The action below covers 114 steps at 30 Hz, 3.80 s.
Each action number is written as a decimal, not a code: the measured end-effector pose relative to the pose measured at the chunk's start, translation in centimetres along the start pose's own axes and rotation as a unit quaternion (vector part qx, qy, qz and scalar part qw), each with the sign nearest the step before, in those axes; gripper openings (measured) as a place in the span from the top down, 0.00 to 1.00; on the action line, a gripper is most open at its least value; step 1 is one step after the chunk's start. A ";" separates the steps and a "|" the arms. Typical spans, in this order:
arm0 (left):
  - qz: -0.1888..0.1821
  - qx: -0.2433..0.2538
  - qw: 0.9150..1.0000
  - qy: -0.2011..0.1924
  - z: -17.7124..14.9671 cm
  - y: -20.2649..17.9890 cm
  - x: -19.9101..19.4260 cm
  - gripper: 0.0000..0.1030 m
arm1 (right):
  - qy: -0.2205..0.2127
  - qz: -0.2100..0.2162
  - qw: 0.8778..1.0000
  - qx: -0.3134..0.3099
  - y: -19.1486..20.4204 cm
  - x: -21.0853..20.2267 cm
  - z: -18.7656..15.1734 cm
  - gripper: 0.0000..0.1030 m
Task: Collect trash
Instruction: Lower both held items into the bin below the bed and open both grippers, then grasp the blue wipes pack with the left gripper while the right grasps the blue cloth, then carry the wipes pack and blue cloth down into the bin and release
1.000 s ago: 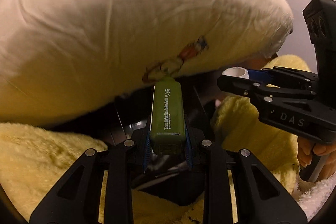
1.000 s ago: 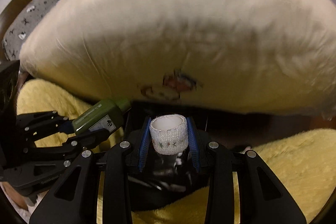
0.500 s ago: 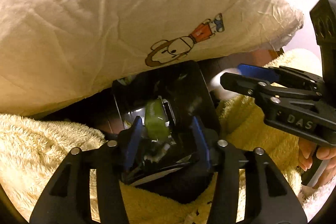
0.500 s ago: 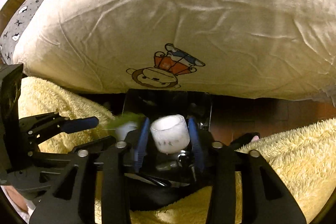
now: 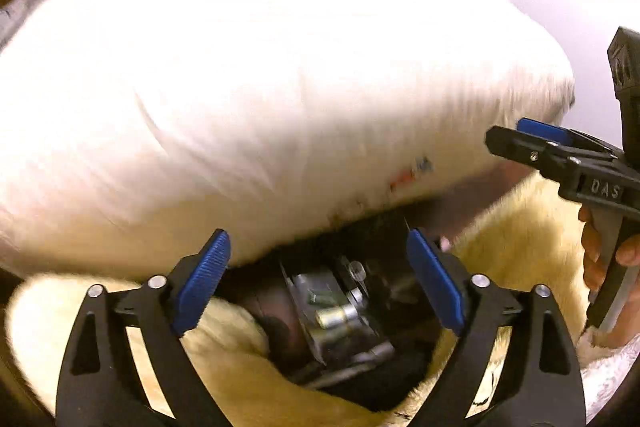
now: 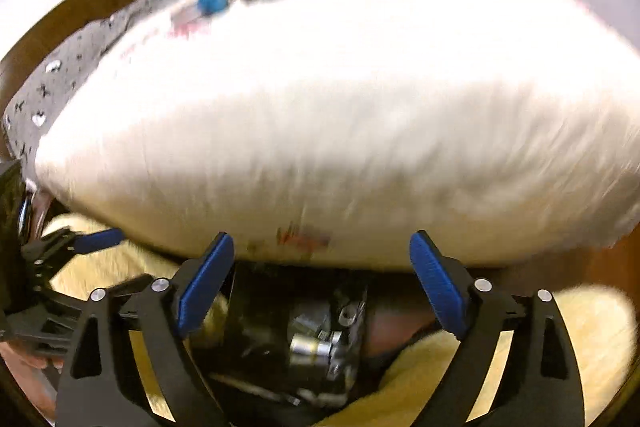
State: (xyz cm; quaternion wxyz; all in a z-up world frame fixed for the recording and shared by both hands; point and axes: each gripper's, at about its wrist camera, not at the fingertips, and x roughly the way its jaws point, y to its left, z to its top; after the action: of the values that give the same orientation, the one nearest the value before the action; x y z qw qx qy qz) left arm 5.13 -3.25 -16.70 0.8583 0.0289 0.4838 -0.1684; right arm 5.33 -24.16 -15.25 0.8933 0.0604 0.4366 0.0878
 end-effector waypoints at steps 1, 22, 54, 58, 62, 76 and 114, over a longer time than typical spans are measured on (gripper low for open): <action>0.004 0.002 1.000 -0.016 0.7 0.3 -0.8 0.13 | -0.012 -0.004 1.000 -0.003 0.0 -0.3 1.0 0.11; 0.102 -0.014 0.988 -0.119 19.1 6.4 0.3 0.12 | -0.053 -0.021 0.997 -0.053 0.7 7.9 18.0 0.11; 0.077 0.015 0.993 -0.088 27.2 5.8 4.7 0.90 | -0.036 0.001 0.993 -0.108 3.4 9.0 19.6 0.79; 0.080 0.024 0.991 -0.102 25.4 4.7 2.2 0.91 | -0.056 0.005 0.992 -0.109 3.6 5.6 18.6 0.79; 0.067 0.024 0.990 -0.119 23.2 3.6 -0.8 0.91 | -0.073 0.013 0.992 -0.105 3.6 2.2 17.1 0.79; 0.003 0.054 0.988 -0.144 10.4 -1.8 -7.6 0.91 | -0.075 0.053 0.990 -0.108 3.9 -4.6 6.6 0.79; -0.093 0.011 0.986 0.136 -4.1 -3.3 9.0 0.88 | 0.191 0.046 0.980 0.002 1.9 8.1 -7.0 0.68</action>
State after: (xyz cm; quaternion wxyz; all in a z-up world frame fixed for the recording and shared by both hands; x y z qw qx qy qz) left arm 4.96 -7.81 -26.04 0.7649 0.0162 0.5944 -0.2476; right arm 4.49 -20.39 -25.40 0.7883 0.0645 0.5961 0.1380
